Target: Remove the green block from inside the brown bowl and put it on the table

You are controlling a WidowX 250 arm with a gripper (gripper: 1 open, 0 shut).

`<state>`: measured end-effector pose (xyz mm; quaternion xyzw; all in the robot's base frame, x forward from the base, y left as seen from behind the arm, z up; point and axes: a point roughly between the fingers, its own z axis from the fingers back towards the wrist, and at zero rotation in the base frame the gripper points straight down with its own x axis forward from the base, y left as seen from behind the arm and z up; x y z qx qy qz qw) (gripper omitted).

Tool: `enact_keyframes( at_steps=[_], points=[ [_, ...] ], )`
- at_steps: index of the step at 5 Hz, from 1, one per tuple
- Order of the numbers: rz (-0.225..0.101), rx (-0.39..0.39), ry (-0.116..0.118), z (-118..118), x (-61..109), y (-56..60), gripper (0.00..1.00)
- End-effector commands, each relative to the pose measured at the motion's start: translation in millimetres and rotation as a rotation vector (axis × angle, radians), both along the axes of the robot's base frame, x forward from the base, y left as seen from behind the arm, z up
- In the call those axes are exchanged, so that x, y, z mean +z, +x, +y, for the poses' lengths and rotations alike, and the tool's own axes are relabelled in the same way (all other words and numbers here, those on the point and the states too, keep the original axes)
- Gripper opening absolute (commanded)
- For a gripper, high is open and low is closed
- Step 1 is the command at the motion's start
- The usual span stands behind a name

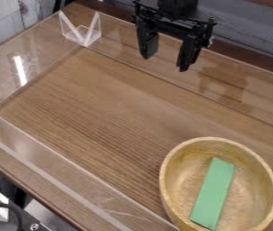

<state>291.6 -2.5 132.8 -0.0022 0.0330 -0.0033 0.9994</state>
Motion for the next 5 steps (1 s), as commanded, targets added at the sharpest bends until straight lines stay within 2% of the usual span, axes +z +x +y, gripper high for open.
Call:
enact_keyframes(
  at_steps=[1, 2, 4, 5],
  points=[
    [0.023, -0.021, -0.007, -23, -8.9, -13.2, 1.0],
    [0.056, -0.054, -0.014, -59, -22.6, -38.3, 1.0],
    [0.004, -0.086, -0.016, -125, -42.9, -66.9, 1.0],
    [-0.026, -0.084, -0.036, -127, -42.5, -72.6, 1.0]
  ],
)
